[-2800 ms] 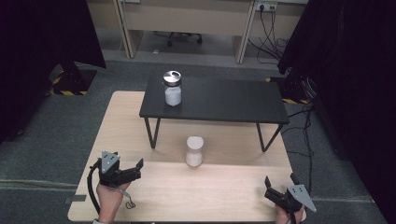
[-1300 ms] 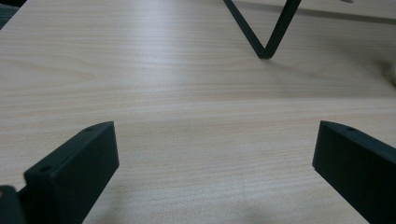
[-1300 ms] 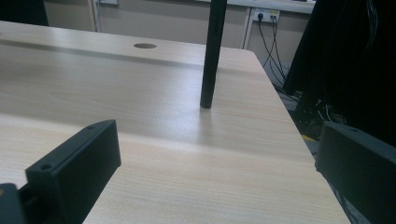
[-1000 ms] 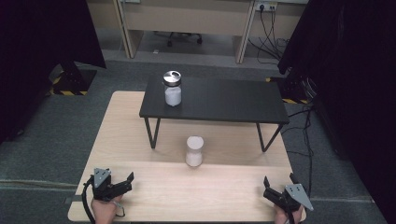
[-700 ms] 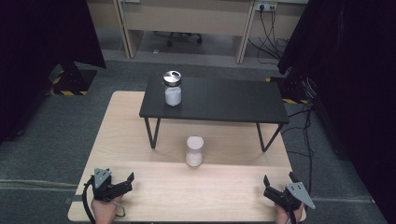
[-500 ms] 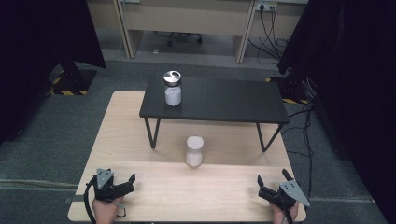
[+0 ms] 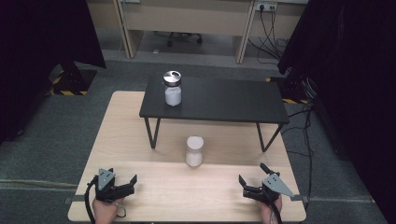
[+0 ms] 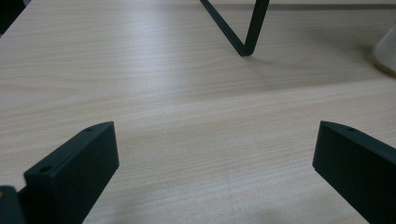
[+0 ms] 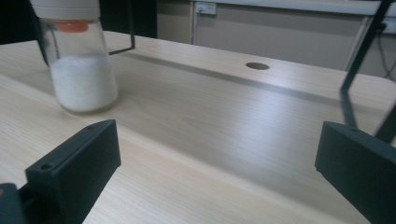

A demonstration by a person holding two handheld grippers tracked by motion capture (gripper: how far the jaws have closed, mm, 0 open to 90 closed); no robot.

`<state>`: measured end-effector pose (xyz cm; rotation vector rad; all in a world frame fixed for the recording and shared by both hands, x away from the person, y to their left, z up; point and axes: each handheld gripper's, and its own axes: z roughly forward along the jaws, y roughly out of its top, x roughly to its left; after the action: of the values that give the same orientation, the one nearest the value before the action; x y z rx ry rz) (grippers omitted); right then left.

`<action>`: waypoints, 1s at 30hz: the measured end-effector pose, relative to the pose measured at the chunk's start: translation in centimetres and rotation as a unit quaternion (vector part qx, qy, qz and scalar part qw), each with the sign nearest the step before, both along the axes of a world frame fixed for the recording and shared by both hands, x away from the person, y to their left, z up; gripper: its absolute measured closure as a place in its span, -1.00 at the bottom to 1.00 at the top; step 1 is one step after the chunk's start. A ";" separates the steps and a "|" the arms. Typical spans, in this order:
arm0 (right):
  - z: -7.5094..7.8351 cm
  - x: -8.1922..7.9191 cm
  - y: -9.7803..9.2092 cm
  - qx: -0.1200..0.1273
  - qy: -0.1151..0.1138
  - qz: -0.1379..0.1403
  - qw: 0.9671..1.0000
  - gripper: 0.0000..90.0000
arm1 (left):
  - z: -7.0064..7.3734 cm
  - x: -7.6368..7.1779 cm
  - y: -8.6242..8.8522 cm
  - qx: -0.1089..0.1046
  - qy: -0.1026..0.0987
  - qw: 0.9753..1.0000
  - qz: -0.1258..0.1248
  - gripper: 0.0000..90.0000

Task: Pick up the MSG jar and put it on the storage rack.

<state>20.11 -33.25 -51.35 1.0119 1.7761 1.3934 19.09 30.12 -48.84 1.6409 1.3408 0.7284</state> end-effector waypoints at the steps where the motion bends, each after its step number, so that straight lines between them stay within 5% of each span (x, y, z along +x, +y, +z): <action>1: 0.0 0.2 0.1 0.002 -0.002 0.002 1.000 -0.99 | 0.0 0.0 0.0 0.000 0.000 1.000 0.000 -1.00; 7: 0.4 1.2 0.4 0.016 0.021 0.018 0.999 -0.99 | -0.2 -0.2 0.3 -0.003 -0.009 1.000 -0.014 -1.00; 14: 0.5 2.4 1.1 0.019 0.023 0.047 0.998 -0.99 | -0.3 -0.3 0.4 -0.007 -0.011 1.000 -0.017 -1.00; 30: 0.9 4.7 3.8 0.006 -0.019 0.106 0.994 -0.99 | -0.3 -0.4 0.0 -0.002 -0.013 1.000 -0.008 -1.00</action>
<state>24.79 -29.47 -50.46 0.8152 1.8929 1.5431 18.65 30.15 -49.11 1.6324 1.3092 0.7349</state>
